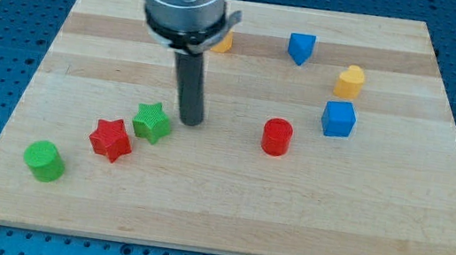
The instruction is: Move your arm above the triangle
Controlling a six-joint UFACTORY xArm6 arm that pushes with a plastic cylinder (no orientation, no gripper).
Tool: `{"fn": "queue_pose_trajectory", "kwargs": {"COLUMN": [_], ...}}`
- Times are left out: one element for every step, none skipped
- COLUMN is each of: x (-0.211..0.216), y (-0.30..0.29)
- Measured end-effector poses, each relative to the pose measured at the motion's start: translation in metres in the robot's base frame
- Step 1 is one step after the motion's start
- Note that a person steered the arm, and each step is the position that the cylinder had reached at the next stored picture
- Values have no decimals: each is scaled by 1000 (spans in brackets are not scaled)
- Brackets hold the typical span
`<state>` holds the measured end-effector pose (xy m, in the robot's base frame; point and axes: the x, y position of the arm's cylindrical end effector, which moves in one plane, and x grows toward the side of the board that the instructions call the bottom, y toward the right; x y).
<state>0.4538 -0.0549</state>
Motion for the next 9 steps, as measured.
{"fn": "queue_pose_trajectory", "kwargs": {"x": [-22,-51,-83,-103,-119,-144,-162,-165,-180], "y": [39,70,93,134,177,177,177,177,177]}}
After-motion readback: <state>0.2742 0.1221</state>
